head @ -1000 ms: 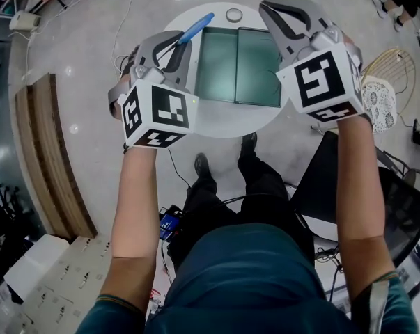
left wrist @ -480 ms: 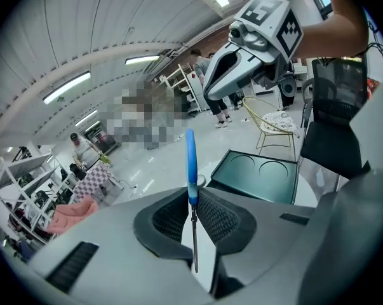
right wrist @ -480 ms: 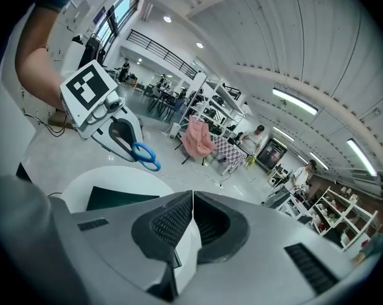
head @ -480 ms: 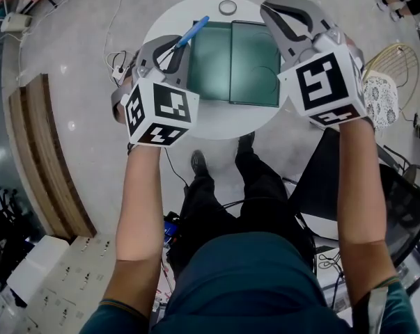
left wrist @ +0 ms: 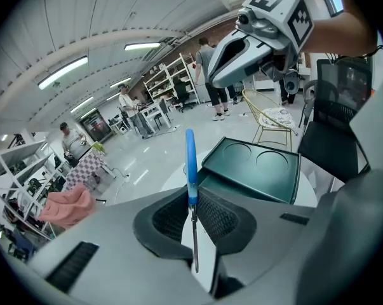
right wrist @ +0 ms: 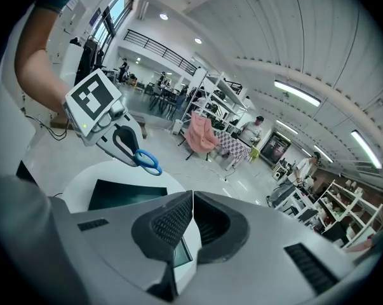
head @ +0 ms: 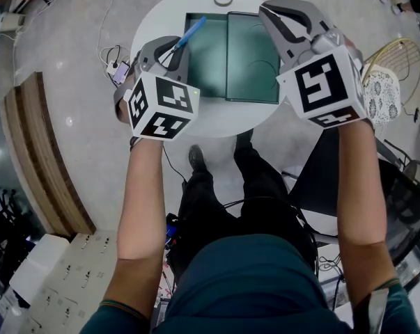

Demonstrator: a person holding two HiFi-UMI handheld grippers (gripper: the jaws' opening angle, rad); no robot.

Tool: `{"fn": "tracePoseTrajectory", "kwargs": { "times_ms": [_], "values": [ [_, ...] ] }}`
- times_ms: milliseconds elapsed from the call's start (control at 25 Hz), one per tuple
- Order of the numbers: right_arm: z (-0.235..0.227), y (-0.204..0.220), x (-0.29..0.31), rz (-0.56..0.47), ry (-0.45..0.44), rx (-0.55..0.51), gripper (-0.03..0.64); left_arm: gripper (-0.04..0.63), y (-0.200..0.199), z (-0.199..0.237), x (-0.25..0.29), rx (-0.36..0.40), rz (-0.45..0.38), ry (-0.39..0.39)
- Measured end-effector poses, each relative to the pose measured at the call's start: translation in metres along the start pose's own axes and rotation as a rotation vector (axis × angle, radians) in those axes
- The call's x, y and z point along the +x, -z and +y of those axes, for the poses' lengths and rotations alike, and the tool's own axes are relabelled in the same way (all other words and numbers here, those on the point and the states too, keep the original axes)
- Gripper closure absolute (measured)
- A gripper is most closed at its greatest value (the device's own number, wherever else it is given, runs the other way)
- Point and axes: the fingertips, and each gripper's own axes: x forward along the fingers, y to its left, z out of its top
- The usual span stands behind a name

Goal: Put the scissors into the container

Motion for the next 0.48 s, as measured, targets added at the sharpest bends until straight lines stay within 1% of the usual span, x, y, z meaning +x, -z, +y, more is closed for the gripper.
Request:
{"fn": "tracePoseTrajectory", "kwargs": {
  "times_ms": [480],
  "values": [
    [0.015,0.030,0.022,0.026,-0.030,0.017,0.580,0.545,0.019,-0.026,0.036,-0.028,0.030,0.049]
  ]
}}
